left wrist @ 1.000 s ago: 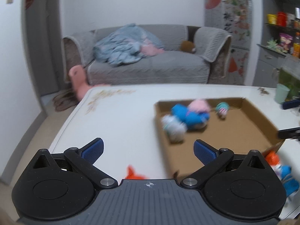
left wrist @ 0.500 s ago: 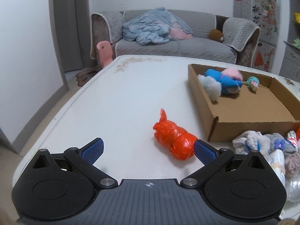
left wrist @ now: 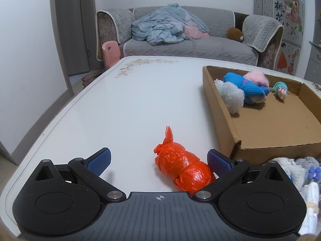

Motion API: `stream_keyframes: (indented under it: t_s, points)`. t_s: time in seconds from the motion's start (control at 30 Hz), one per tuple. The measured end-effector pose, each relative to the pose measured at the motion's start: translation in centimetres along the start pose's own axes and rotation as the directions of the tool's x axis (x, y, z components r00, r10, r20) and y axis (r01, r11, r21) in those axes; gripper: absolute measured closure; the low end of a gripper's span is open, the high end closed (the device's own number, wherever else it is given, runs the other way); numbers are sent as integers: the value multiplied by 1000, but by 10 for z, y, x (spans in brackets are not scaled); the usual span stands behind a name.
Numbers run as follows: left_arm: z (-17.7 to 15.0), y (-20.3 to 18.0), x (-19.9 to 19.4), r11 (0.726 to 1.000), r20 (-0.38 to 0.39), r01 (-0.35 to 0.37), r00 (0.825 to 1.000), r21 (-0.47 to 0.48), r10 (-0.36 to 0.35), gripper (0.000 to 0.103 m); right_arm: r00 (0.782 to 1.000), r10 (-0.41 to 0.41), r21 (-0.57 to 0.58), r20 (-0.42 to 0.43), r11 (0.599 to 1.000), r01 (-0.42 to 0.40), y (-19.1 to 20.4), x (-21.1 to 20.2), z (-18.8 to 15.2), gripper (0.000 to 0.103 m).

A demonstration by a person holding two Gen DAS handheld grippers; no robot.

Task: Organize objects
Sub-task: 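Grasp the orange plastic-bag bundle with the left tool while the right tool grasps the blue roped sock bundle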

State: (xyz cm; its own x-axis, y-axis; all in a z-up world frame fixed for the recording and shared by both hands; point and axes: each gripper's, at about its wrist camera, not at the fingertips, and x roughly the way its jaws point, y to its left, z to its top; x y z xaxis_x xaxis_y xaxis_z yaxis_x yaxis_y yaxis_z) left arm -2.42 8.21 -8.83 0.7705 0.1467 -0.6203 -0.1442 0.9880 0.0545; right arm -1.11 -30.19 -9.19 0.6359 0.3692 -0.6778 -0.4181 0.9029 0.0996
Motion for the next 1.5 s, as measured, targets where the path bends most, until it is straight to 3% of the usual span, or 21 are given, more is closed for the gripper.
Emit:
stream_keyframes:
  t_s: [0.13,0.23,0.5,0.9,1.0,1.1,1.23,1.5]
  points:
    - [-1,4,6,1000,-9,15,1000,-11,-15,5,1000,4,-39,-16,999,-5,4,4,-3,53]
    - [-1,8,9,998,-24,55,998,-30,-56,9,1000,0,-56,-14,998,-1,3,2,-3,57]
    - [-2,5,9,995,-31,94,995,-16,-95,17,1000,11,-104,-12,994,-12,4,2,-3,58]
    - [2,1,18,996,-55,93,994,8,-93,17,1000,17,-132,-7,991,-18,5,2,-4,59]
    - [3,-1,20,994,-44,104,994,29,-103,26,1000,19,-133,-5,991,-20,5,2,-4,60]
    - [6,-1,18,990,-34,131,991,44,-129,67,1000,27,-127,0,992,-26,3,1,-4,62]
    - [5,6,17,983,-36,184,982,18,-183,69,999,30,-124,24,992,-27,0,-3,-6,63]
    - [25,6,-24,981,16,180,983,76,-182,69,995,49,-133,91,990,-36,-15,-31,19,64]
